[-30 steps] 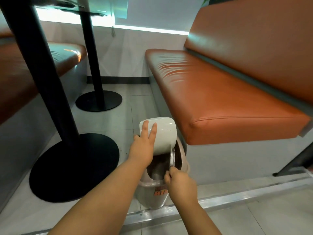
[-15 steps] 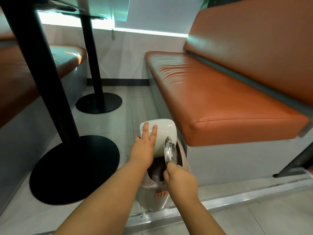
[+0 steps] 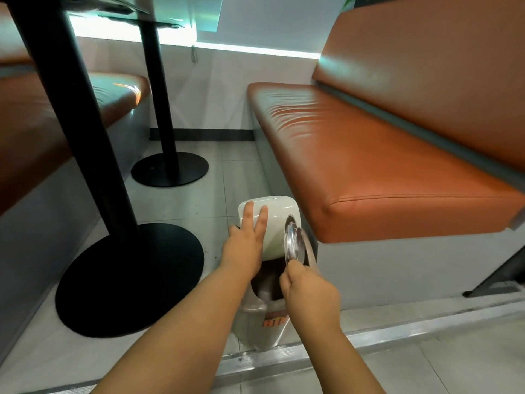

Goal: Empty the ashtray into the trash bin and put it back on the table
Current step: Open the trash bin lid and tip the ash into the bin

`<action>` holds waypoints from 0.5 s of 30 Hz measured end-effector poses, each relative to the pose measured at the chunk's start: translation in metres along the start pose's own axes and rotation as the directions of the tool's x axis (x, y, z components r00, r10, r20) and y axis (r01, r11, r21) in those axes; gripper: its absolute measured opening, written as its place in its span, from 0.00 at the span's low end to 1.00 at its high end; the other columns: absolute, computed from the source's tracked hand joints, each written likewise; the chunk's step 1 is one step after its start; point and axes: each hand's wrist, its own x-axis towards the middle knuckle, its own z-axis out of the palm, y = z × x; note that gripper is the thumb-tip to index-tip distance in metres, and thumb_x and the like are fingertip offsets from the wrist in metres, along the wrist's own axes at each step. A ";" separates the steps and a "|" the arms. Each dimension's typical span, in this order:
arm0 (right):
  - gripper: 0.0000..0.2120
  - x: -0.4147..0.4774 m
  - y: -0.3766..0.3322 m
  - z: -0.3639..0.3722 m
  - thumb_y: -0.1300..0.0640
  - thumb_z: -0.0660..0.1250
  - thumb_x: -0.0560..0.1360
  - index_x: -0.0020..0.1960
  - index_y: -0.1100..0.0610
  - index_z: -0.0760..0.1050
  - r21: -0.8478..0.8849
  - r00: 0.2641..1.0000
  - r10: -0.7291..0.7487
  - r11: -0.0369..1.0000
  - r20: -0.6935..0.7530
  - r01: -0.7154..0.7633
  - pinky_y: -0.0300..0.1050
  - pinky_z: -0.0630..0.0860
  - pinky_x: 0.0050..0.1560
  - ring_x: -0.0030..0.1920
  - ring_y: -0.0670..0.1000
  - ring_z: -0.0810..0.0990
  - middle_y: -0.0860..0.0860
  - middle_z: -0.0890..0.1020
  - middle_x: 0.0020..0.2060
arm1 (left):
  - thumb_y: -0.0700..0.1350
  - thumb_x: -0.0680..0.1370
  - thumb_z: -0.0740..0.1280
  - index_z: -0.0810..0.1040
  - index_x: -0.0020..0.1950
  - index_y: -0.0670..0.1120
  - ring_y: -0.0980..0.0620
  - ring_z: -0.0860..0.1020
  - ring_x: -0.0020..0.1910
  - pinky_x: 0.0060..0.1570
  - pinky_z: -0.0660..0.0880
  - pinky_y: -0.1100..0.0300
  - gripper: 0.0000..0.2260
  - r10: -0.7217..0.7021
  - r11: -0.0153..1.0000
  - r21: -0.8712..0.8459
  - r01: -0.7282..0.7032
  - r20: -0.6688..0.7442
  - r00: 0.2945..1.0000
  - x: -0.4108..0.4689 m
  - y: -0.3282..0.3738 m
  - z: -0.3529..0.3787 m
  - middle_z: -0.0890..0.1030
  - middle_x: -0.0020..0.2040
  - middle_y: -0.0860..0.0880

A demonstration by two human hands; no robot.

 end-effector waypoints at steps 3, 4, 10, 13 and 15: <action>0.13 -0.001 0.007 -0.003 0.57 0.62 0.72 0.33 0.51 0.61 -0.029 0.999 -0.016 0.999 0.047 0.017 0.36 0.50 0.21 0.19 0.47 0.61 0.46 0.62 0.21 | 0.40 0.69 0.71 0.33 0.73 0.54 0.42 0.71 0.52 0.43 0.80 0.53 0.50 0.004 1.000 -0.011 -0.004 -0.004 1.000 0.001 -0.001 0.001 0.39 0.75 0.45; 0.10 -0.004 0.010 0.004 0.57 0.61 0.73 0.35 0.52 0.64 -0.069 0.988 -0.030 0.997 0.153 0.041 0.38 0.58 0.22 0.23 0.52 0.69 0.47 0.70 0.25 | 0.40 0.70 0.70 0.33 0.73 0.54 0.43 0.71 0.51 0.43 0.80 0.53 0.49 0.000 1.000 -0.005 0.000 -0.001 1.000 0.001 -0.002 0.001 0.38 0.75 0.45; 0.12 0.007 -0.005 -0.003 0.58 0.66 0.65 0.30 0.52 0.62 -0.053 0.996 -0.088 0.995 -0.005 0.087 0.34 0.44 0.22 0.20 0.50 0.58 0.46 0.62 0.21 | 0.40 0.71 0.68 0.33 0.73 0.54 0.42 0.71 0.51 0.41 0.78 0.53 0.47 0.005 1.000 -0.023 -0.005 -0.001 1.000 0.002 -0.001 0.002 0.38 0.76 0.45; 0.13 0.005 0.000 -0.006 0.57 0.63 0.70 0.32 0.51 0.61 -0.018 0.998 -0.055 0.998 0.025 0.055 0.36 0.49 0.21 0.21 0.51 0.64 0.46 0.65 0.23 | 0.40 0.71 0.69 0.33 0.73 0.54 0.41 0.71 0.52 0.43 0.79 0.52 0.48 0.009 1.000 -0.029 -0.009 0.002 1.000 0.001 -0.001 0.001 0.38 0.76 0.45; 0.05 -0.005 0.010 0.009 0.57 0.59 0.76 0.41 0.54 0.67 -0.105 0.966 -0.059 0.991 0.252 0.088 0.42 0.66 0.27 0.31 0.56 0.74 0.52 0.77 0.33 | 0.39 0.72 0.68 0.32 0.73 0.54 0.42 0.70 0.51 0.42 0.78 0.53 0.47 -0.004 1.000 -0.007 0.004 0.001 1.000 0.001 -0.001 0.001 0.38 0.76 0.45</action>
